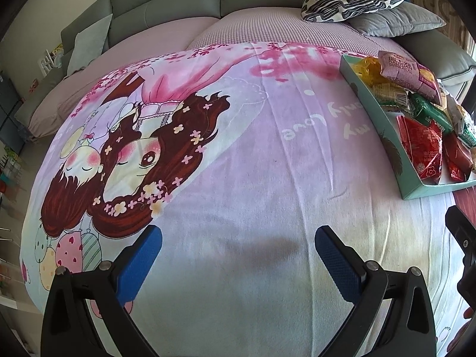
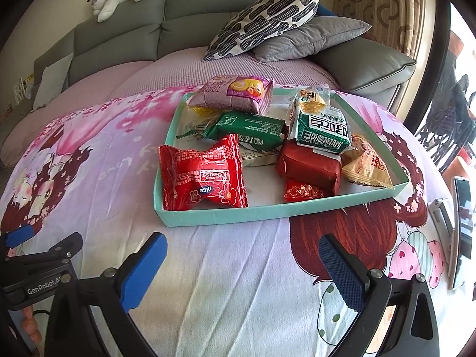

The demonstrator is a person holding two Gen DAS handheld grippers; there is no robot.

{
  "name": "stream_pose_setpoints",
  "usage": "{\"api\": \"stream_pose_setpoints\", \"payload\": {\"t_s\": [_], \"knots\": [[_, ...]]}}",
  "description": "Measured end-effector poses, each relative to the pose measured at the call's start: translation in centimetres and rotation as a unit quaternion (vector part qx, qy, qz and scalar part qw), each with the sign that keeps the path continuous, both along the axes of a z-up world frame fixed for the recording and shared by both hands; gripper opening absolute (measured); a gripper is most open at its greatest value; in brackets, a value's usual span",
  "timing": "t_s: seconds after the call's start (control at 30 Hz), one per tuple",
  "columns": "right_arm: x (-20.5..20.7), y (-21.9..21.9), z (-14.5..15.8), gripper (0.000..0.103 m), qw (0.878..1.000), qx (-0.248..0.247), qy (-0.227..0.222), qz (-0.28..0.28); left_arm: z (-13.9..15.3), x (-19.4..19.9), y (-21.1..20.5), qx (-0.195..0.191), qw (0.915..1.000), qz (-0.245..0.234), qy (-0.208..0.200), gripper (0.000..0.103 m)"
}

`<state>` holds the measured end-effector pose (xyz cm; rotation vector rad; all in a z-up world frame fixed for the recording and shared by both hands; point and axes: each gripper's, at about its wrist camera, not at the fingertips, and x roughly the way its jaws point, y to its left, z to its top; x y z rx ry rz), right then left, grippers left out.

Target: Organize snacks

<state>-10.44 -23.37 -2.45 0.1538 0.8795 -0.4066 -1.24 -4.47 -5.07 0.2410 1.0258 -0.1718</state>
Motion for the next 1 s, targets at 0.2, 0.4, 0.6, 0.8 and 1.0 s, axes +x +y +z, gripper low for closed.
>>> {"api": "stream_pose_setpoints", "payload": {"t_s": [0.2, 0.4, 0.6, 0.8, 1.0], "knots": [[0.08, -0.05, 0.04, 0.103, 1.0, 0.0, -0.001, -0.001, 0.09, 0.16, 0.0, 0.001, 1.0, 0.002, 0.0, 0.102], [0.2, -0.16, 0.04, 0.103, 1.0, 0.0, 0.0, 0.0, 0.05, 0.16, 0.02, 0.001, 1.0, 0.002, 0.0, 0.102], [0.22, -0.13, 0.11, 0.103, 1.0, -0.001, 0.001, 0.0, 0.15, 0.26, 0.11, 0.001, 1.0, 0.003, -0.001, 0.102], [0.22, -0.14, 0.15, 0.103, 1.0, -0.001, 0.001, 0.0, 0.13, 0.24, 0.08, 0.001, 1.0, 0.003, -0.001, 0.102], [0.23, -0.12, 0.2, 0.103, 1.0, -0.001, 0.001, 0.0, 0.11, 0.26, 0.12, 0.001, 1.0, 0.003, -0.001, 0.102]]}}
